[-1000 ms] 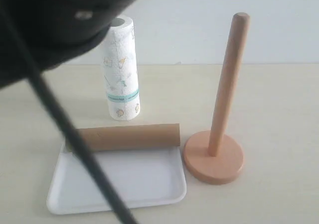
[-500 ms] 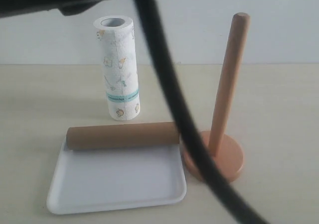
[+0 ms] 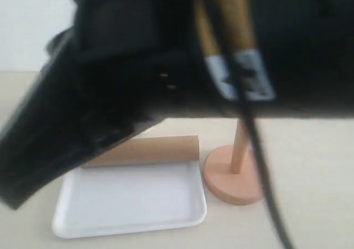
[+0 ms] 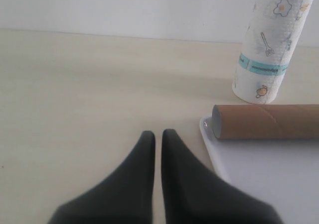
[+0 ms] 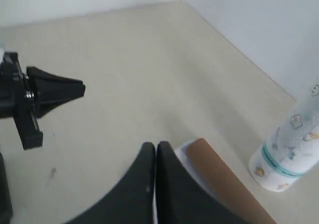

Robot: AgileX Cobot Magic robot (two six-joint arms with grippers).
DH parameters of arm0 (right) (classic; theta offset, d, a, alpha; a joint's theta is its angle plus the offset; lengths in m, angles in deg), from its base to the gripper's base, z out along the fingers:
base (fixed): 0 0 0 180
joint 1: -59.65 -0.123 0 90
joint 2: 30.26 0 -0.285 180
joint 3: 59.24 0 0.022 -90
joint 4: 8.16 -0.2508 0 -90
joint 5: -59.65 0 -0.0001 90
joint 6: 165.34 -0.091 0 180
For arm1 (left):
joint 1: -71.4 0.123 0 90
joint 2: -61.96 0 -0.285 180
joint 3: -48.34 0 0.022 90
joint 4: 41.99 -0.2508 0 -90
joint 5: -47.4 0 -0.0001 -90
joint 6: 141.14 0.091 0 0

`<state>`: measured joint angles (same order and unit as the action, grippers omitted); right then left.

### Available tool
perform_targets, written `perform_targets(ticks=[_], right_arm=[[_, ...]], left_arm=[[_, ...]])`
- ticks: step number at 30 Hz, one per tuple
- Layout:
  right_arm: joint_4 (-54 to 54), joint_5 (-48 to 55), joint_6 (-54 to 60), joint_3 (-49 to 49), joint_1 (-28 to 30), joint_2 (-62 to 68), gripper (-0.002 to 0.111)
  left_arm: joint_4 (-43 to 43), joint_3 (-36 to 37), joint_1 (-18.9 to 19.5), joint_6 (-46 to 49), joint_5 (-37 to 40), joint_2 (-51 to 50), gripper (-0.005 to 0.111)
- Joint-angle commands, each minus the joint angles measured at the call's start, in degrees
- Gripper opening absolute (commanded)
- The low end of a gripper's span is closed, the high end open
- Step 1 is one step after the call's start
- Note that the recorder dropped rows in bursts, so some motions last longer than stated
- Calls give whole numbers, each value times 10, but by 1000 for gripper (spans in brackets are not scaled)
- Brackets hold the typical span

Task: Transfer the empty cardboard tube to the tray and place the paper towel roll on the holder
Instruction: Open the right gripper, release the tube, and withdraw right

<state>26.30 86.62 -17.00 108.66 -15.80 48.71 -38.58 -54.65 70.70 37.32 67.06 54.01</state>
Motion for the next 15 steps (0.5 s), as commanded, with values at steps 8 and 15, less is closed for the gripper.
perform_targets(ticks=[8, 15], right_arm=[[-25, -423, -91, -430, 327, -292, 0], [-37, -433, -97, -589, 490, -473, 0]], left_arm=[[-1, 2, -5, 1, -2, 2, 4], [-1, 2, -5, 1, -2, 2, 4]])
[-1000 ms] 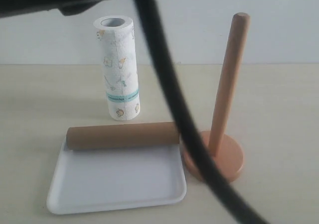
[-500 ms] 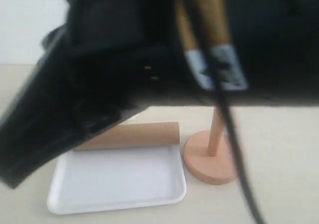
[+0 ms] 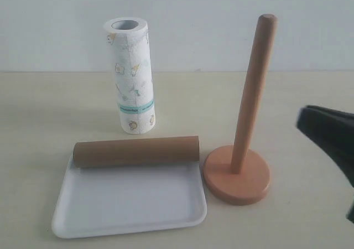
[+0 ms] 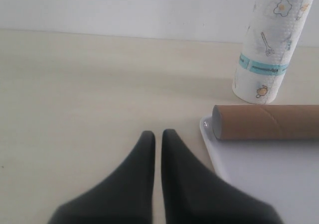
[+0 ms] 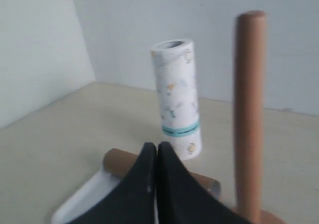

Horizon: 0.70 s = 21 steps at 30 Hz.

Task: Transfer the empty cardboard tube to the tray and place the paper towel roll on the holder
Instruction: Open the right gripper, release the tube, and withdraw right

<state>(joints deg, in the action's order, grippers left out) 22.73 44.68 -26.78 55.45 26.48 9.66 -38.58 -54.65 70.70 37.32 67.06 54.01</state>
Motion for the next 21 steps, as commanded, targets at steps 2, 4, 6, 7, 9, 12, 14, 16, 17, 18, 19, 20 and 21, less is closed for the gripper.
perform_targets(ticks=[2, 4, 6, 7, 9, 12, 14, 16, 17, 18, 19, 20, 21], right_arm=[[-4, -14, -7, -84, 106, -134, 0], [-5, -15, -16, -104, 128, -173, 0], [-5, -16, -24, -119, 145, -208, 0], [-5, -19, -34, -119, 154, -227, 0], [-5, -33, -58, -119, 169, -257, 0], [-5, -44, -153, -119, 197, -293, 0], [9, -54, -179, -119, 207, -300, 0], [18, -53, -176, -119, 207, -300, 0], [21, -49, -175, -119, 207, -300, 0], [30, -45, -175, -119, 207, -300, 0], [47, -35, -175, -119, 207, -300, 0], [67, -24, -177, -119, 207, -300, 0], [87, -12, -183, -119, 207, -300, 0]], left_arm=[[-1, 2, -5, 1, -2, 2, 4], [-1, 2, -5, 1, -2, 2, 4], [-1, 2, -5, 1, -2, 2, 4], [-1, 2, -5, 1, -2, 2, 4], [-1, 2, -5, 1, -2, 2, 4], [-1, 2, -5, 1, -2, 2, 4], [-1, 2, -5, 1, -2, 2, 4], [-1, 2, -5, 1, -2, 2, 4], [-1, 2, -5, 1, -2, 2, 4], [-1, 2, -5, 1, -2, 2, 4], [-1, 2, -5, 1, -2, 2, 4], [-1, 2, -5, 1, -2, 2, 4], [-1, 2, -5, 1, -2, 2, 4]])
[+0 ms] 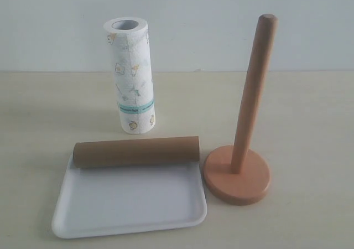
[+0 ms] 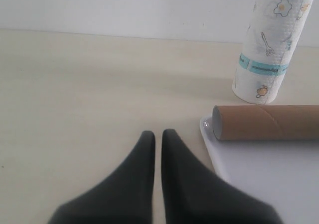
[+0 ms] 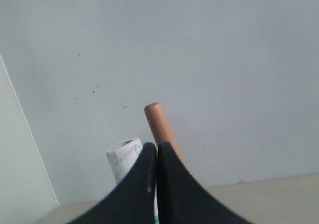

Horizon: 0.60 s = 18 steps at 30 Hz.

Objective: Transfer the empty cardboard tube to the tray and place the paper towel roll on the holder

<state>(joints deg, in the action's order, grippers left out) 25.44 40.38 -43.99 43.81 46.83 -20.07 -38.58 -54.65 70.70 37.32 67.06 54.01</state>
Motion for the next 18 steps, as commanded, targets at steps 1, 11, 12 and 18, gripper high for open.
perform_targets(ticks=[1, 11, 12, 18], right_arm=[[82, 50, -24, -3, 3, -3, 0], [-136, 411, 223, -3, 3, -24, 0], [-174, 416, 282, -3, 3, -24, 0], [-329, 398, 542, -3, 3, -24, 0]], left_arm=[[-1, 2, -5, 1, -2, 2, 4], [-1, 2, -5, 1, -2, 2, 4], [-1, 2, -5, 1, -2, 2, 4], [-1, 2, -5, 1, -4, 2, 4]])
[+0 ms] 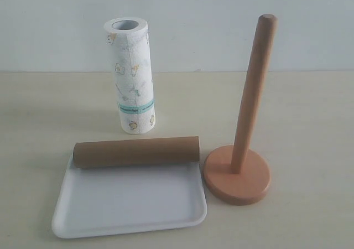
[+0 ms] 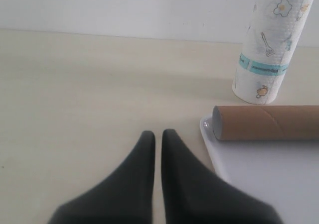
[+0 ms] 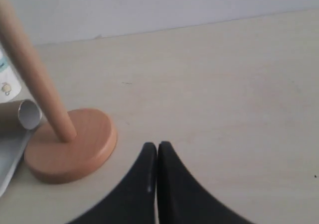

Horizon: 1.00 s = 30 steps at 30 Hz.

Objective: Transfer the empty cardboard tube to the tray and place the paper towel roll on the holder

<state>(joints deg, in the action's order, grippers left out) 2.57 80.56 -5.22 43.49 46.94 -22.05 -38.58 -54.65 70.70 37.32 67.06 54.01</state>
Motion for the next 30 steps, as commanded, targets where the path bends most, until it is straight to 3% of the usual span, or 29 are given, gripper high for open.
perform_targets(ticks=[1, 4, 13, 21, 30], right_arm=[[-129, -5, 191, 1, 2, -4, 0], [-185, 0, 255, 1, 2, -4, 0], [-191, 2, 244, 1, 2, -4, 0], [-193, 3, 245, 1, 82, -4, 0], [-193, 3, 245, 1, 82, -4, 0]], left_arm=[[-1, 2, -5, 1, -4, 2, 4], [-1, 2, -5, 1, -4, 2, 4], [-1, 2, -5, 1, -4, 2, 4], [-1, 2, -5, 1, -4, 2, 4], [-1, 2, -5, 1, -4, 2, 4]])
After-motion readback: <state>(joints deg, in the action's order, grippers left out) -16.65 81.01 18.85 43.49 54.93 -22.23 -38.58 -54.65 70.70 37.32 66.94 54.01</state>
